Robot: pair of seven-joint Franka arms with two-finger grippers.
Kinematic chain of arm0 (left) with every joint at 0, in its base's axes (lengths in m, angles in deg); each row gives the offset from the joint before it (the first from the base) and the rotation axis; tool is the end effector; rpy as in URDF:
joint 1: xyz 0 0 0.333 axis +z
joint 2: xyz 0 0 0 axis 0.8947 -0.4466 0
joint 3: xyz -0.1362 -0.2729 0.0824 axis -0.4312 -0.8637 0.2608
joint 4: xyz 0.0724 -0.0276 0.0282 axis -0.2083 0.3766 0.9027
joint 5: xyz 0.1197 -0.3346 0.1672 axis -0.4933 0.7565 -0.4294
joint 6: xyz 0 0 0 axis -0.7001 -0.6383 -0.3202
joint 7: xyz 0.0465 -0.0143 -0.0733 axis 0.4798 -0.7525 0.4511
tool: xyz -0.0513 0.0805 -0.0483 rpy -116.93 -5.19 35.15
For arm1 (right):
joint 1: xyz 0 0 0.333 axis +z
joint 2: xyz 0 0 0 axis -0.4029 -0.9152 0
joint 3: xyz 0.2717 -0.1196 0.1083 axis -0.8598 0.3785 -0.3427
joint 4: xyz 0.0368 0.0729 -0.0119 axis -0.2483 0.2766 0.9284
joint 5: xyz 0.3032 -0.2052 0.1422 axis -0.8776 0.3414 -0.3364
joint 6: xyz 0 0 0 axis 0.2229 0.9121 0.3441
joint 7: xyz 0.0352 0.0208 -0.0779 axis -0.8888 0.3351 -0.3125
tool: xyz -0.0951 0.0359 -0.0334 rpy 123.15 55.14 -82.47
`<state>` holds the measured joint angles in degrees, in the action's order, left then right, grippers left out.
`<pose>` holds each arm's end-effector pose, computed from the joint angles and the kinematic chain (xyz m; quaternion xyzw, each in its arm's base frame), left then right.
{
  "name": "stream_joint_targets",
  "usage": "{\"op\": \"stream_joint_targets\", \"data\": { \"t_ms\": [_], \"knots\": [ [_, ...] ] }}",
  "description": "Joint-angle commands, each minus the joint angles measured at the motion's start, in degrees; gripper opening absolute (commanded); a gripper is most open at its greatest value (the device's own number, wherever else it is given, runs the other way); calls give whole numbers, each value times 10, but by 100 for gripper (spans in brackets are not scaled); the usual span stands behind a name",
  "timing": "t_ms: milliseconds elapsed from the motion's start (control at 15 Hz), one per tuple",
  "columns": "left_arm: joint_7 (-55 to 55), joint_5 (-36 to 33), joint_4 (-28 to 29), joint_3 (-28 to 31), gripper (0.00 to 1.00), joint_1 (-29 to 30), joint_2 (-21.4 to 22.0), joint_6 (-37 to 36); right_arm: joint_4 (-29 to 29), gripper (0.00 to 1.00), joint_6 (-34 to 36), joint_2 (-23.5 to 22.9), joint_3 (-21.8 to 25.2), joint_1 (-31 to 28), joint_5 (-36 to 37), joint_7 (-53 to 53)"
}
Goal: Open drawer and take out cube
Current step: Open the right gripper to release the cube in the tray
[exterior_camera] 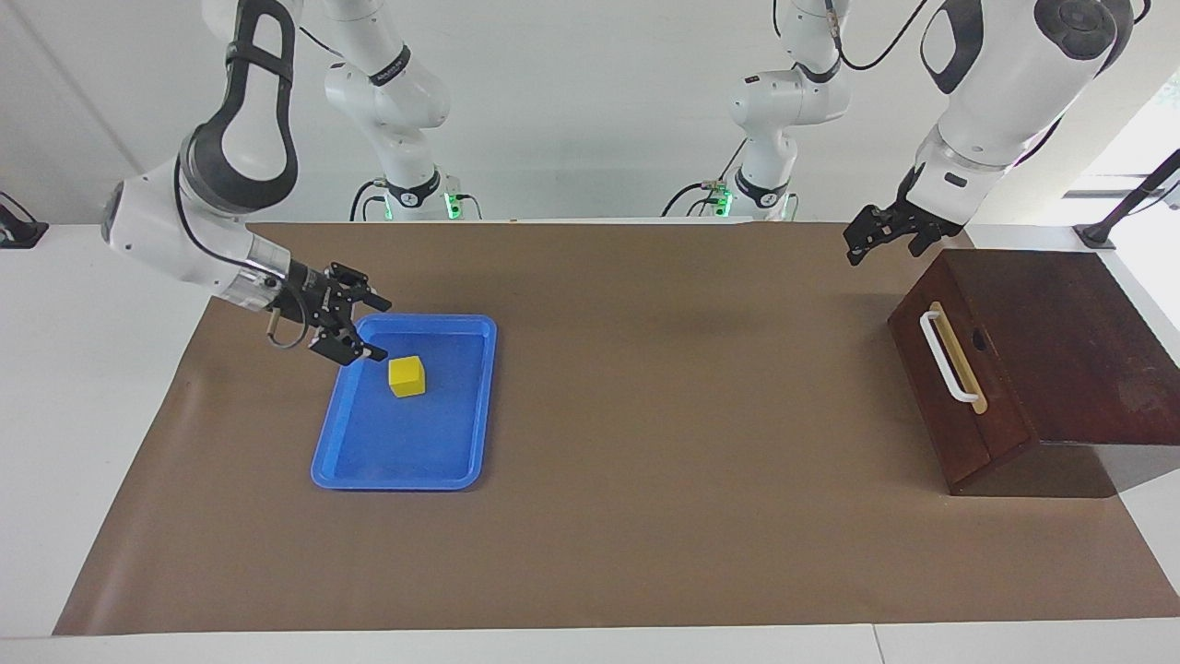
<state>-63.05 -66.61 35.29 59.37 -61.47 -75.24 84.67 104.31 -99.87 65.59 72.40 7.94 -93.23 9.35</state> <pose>0.5422 -0.0764 0.6014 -0.9981 -0.0337 0.0524 0.0011 0.5642 -0.0185 0.4732 -0.7450 0.5908 0.2262 0.2115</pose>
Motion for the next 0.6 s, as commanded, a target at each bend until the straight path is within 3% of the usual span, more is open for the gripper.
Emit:
{"op": "stream_joint_targets", "data": {
  "t_ms": [0,200,533],
  "knots": [
    [-12,6,-22,12,100,-8,-11,-12,-89,100,83,-6,-13,-2,81,-66],
    [-15,7,-31,9,100,-9,-13,-14,-119,100,124,15,-17,-1,158,-225],
    [-19,8,-18,13,100,-7,-6,-14,-129,100,118,53,-17,23,288,-563]
  ]
}}
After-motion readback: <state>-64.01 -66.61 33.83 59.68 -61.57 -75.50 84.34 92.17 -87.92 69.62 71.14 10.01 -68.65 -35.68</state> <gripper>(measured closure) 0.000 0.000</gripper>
